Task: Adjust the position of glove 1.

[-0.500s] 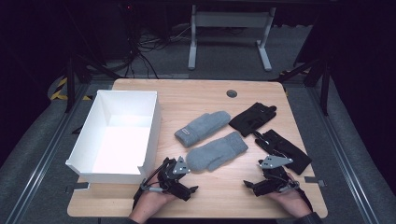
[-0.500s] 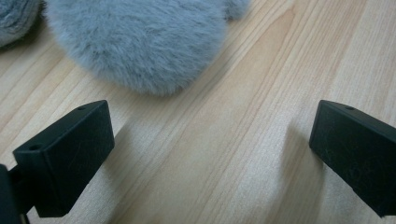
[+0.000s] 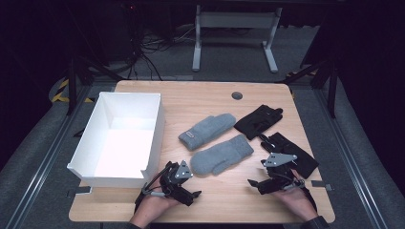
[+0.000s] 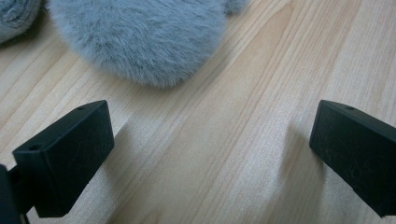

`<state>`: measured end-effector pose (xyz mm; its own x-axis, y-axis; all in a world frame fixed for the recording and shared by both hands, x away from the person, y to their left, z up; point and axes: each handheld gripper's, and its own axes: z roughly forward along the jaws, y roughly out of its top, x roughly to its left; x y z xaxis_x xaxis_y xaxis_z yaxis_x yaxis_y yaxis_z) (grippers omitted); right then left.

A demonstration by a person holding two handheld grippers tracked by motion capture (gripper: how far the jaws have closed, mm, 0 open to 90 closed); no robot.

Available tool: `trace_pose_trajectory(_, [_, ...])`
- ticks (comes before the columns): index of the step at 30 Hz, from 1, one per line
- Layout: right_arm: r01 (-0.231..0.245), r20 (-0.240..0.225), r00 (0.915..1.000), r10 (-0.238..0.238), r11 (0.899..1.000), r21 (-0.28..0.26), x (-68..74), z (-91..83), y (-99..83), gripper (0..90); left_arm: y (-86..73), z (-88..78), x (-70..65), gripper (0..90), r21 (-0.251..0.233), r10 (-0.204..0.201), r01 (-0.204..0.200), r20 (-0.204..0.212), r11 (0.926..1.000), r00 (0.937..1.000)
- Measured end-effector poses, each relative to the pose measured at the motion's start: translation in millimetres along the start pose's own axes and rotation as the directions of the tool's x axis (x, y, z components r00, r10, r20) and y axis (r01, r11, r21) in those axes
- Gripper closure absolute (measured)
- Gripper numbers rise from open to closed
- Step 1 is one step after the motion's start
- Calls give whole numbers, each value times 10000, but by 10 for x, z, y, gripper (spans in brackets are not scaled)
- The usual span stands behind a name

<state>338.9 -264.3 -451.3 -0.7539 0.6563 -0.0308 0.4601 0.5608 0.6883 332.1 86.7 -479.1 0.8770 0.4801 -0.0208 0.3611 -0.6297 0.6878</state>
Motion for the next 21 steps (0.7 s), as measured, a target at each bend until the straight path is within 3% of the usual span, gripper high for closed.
trace_pose_trajectory(11, [-103, -276, 9996, 91, 9989, -465, -154, 18, 208, 260, 5, 6, 3, 0, -1, 11, -11, 39, 10000, 10000])
trace_pose_trajectory(21, [32, -290, 9996, -66, 9931, -1168, -374, 52, 510, 707, 6, 7, -5, 0, 2, -47, 47, -19, 10000, 10000])
